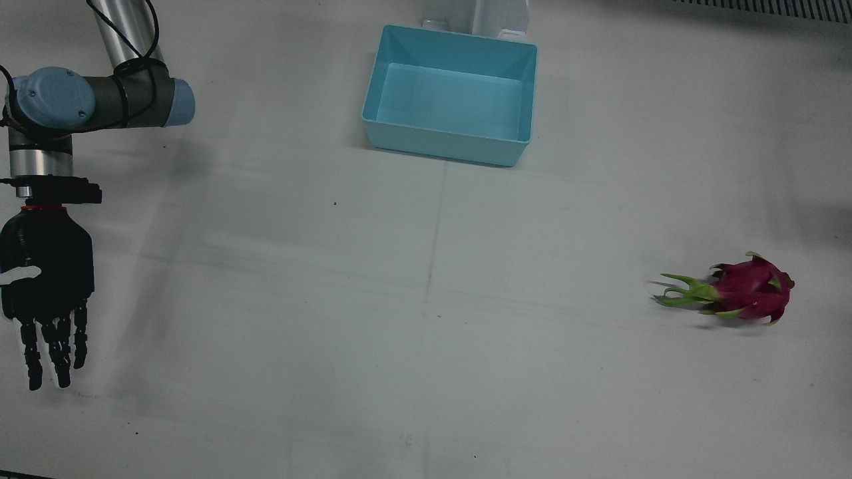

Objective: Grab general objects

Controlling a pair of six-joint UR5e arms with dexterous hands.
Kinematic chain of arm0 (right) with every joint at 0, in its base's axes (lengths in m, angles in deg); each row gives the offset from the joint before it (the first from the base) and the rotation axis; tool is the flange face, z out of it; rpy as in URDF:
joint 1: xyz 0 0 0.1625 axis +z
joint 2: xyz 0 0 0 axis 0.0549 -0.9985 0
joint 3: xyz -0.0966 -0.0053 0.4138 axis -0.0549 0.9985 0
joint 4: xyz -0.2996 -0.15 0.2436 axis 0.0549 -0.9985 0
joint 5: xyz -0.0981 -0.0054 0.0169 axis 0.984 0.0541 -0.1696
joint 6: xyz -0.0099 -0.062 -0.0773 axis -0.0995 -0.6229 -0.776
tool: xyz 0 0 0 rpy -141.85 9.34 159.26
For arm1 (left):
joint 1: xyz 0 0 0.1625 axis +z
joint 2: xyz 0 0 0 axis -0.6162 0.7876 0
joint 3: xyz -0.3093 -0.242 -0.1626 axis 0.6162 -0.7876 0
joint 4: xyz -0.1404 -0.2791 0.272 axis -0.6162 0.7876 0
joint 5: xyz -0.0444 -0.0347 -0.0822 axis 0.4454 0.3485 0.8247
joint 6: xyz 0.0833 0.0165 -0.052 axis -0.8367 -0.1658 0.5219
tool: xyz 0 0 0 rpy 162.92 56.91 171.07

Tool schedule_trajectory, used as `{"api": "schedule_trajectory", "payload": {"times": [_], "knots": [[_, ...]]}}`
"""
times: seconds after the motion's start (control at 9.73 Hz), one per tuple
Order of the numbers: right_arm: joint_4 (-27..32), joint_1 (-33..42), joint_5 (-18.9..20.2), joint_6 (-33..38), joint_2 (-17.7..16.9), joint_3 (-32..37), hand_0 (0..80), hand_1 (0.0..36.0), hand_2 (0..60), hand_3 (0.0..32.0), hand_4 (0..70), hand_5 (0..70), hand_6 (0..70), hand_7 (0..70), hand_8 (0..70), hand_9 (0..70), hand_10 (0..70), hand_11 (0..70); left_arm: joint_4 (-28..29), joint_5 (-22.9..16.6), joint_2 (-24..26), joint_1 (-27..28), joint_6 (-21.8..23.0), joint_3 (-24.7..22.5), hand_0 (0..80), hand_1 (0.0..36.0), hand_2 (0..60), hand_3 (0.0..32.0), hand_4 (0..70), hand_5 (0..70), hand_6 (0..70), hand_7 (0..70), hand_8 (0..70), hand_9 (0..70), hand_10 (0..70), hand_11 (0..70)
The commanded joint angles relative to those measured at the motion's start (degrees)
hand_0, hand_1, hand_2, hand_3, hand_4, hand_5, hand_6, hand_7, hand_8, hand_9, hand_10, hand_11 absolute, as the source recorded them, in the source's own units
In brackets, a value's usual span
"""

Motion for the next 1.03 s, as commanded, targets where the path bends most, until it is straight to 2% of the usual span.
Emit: {"api": "schedule_trajectory", "payload": {"times": [0.0,0.1,0.21,0.41,0.51,0.62,0.72,0.82,0.93], "knots": [[0.1,0.0,0.0,0.0,0.0,0.0,0.0,0.0,0.0,0.0,0.0,0.0,0.0,0.0,0.0,0.0,0.0,0.0,2.5,-2.4,-3.0,0.2,0.6,0.0,58.6,33.8,41.4,30.2,0.0,0.0,0.0,0.0,0.0,0.0,0.0,0.0],[0.1,0.0,0.0,0.0,0.0,0.1,0.0,0.0,0.0,0.0,0.0,0.0,0.0,0.0,0.0,0.0,0.0,0.0,2.3,-2.5,-3.4,0.2,1.6,0.1,59.2,33.9,39.2,28.2,0.0,0.0,0.0,0.0,0.0,0.0,0.0,0.0],[0.0,0.0,0.0,0.0,0.0,0.0,0.0,0.0,0.0,0.0,0.0,0.0,0.0,0.0,0.0,0.0,0.0,0.0,2.2,-2.5,-3.5,0.2,2.8,0.1,59.7,32.9,34.1,27.4,0.0,0.0,0.0,0.0,0.0,0.0,0.0,0.0],[0.0,0.0,0.0,0.0,0.0,0.0,0.0,0.0,0.0,0.0,0.0,0.0,0.0,0.0,0.0,0.0,0.0,0.0,2.5,-2.5,-4.3,0.2,5.8,0.1,60.6,33.5,32.3,26.6,0.0,0.0,0.0,0.0,0.0,0.0,0.0,0.0],[0.1,0.0,0.0,0.0,0.0,0.0,0.0,0.0,0.0,0.0,0.0,0.0,0.0,0.0,0.0,0.0,0.0,0.0,2.7,-2.5,-4.3,0.2,6.2,0.1,61.4,34.6,35.0,25.8,0.0,0.0,0.0,0.0,0.0,0.0,0.0,0.0],[0.0,0.0,0.0,0.0,0.0,0.1,0.0,0.0,0.0,0.0,0.0,0.0,0.0,0.0,0.0,0.0,0.0,0.0,2.7,-2.5,-4.3,0.2,6.4,0.1,61.6,35.9,40.9,25.0,0.0,0.0,0.0,0.0,0.0,0.0,0.0,0.0],[0.0,0.0,0.0,0.0,0.0,0.0,0.0,0.0,0.0,0.0,0.0,0.0,0.0,0.0,0.0,0.0,0.0,0.0,3.1,-2.5,-4.3,0.2,6.4,0.1,61.9,36.0,44.2,24.8,0.0,0.0,0.0,0.0,0.0,0.0,0.0,0.0],[0.1,0.0,0.0,0.0,0.0,0.0,0.0,0.0,0.0,0.0,0.0,0.0,0.0,0.0,0.0,0.0,0.0,0.0,3.5,-2.5,-4.5,0.2,6.3,0.1,61.4,36.0,46.0,24.0,0.0,0.0,0.0,0.0,0.0,0.0,0.0,0.0],[0.0,0.0,0.0,0.0,0.0,0.0,0.0,0.0,0.0,0.0,0.0,0.0,0.0,0.0,0.0,0.0,0.0,0.0,4.3,-2.5,-5.2,0.2,6.3,0.1,61.2,36.0,44.4,23.8,0.0,0.0,0.0,0.0,0.0,0.0,0.0,0.0]]}}
